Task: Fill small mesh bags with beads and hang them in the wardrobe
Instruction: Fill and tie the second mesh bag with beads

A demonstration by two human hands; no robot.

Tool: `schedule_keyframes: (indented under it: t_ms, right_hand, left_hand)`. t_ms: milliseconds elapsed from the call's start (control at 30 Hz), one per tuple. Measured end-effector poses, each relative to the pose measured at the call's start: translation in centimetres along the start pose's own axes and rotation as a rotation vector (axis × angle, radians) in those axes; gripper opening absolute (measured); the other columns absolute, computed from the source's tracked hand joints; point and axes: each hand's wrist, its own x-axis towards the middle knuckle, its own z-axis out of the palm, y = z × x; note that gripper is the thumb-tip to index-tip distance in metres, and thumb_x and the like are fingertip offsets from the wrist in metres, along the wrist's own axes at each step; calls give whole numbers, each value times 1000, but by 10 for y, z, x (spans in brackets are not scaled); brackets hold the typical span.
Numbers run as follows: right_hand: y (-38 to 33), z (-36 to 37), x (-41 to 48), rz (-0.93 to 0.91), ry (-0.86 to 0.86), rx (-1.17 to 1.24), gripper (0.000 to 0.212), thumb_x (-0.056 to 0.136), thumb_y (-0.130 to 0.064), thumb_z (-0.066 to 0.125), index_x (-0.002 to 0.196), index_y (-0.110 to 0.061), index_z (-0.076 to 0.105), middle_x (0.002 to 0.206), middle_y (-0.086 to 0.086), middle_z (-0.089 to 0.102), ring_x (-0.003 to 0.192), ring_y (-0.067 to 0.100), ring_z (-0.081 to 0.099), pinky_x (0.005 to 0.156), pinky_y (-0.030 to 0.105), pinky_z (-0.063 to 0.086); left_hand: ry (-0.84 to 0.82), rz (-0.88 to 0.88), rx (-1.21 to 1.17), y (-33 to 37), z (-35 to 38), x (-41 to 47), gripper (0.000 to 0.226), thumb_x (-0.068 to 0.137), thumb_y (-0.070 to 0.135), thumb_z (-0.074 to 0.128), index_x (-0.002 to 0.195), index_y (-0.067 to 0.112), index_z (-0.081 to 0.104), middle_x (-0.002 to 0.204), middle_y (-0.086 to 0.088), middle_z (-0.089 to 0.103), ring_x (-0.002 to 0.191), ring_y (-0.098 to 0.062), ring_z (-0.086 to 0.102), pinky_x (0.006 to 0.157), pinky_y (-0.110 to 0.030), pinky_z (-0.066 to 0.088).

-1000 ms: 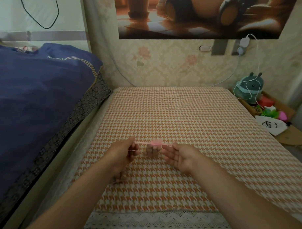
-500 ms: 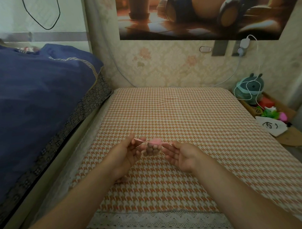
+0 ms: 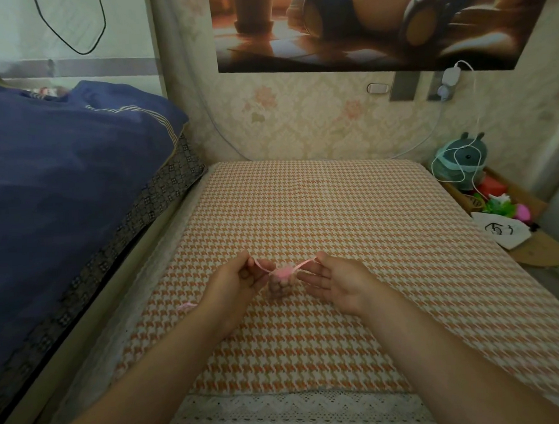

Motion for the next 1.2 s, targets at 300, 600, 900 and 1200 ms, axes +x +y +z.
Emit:
schedule_keyframes:
  t_ms: [300,600,900,1200]
  right_hand:
    - [-2,-2,-3,-200,-13,-317,21,107,-24,48,109,-8,61,94,4,80,85,23,78,83,46,61]
    - [-9,6,-7,-364,-39,-541,13,97,-16,68,99,-4,71,88,14,76,64,24,75,52,34,59]
    - [-8,13,1,-274,-12,-548,6,86,-22,80,85,-17,79,61,-3,70,47,5,57,43,23,41]
    - [-15,4,-11,-343,-202,-799,5,92,-25,72,95,-26,76,87,7,77,59,7,67,48,23,48]
  left_hand:
    - [-14,30,347,-9,9,2,29,104,18,38,80,10,52,68,-7,71,63,-20,66,60,-29,51]
    - [-275,48,810,-8,15,0,32,101,29,51,83,11,71,78,-12,73,64,-17,62,65,-29,49]
    - [-290,13,750,-12,7,7,29,98,35,56,96,16,78,87,-9,76,68,-17,62,72,-31,49]
    - [-147,-97,557,-18,11,13,30,97,32,58,101,9,76,78,-12,67,56,-14,56,50,-24,41]
